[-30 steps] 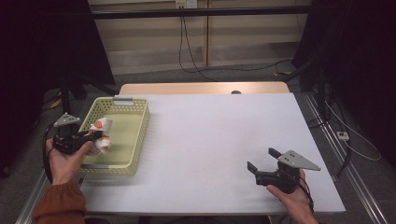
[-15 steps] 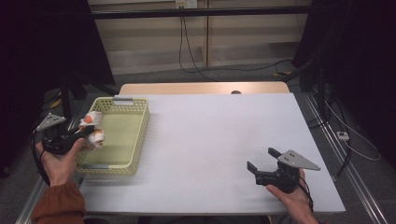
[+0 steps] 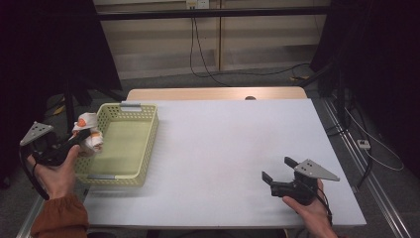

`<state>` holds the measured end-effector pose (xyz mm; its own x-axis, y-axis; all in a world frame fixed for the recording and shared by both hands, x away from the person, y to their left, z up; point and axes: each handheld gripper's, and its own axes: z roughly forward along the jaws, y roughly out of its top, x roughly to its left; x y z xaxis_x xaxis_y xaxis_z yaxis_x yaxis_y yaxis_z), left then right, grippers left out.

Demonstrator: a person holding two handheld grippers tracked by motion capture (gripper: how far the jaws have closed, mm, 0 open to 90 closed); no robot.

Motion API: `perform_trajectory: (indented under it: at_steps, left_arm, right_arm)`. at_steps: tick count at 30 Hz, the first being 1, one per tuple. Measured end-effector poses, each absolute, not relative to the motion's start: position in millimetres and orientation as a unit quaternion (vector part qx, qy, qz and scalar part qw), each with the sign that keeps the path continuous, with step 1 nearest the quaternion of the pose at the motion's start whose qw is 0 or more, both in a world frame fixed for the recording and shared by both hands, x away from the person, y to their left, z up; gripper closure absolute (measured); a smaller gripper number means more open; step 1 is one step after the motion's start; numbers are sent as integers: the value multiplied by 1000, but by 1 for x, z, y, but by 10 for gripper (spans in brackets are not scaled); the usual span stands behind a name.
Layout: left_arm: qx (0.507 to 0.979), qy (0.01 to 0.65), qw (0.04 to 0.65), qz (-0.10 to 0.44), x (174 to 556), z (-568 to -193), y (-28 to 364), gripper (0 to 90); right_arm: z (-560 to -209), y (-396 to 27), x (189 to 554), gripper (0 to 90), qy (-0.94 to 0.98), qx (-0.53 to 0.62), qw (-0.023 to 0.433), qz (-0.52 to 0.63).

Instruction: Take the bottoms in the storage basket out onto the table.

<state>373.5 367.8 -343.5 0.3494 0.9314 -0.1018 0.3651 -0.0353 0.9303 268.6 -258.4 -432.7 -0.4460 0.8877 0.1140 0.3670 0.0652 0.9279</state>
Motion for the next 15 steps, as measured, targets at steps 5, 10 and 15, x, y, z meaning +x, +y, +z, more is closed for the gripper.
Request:
perform_trajectory:
  at_steps: [5,10,15]
  left_arm:
    - [646,485,512,291,371,-337,366,785]
    - [642,482,523,287,367,-330,364,785]
    - [644,474,526,289,359,-326,364,784]
  right_arm:
    - [-433,-258,269,42,683,460,258,506]
    - [-433,-258,269,42,683,459,258,506]
    - [-433,-258,270,41,683,460,258,506]
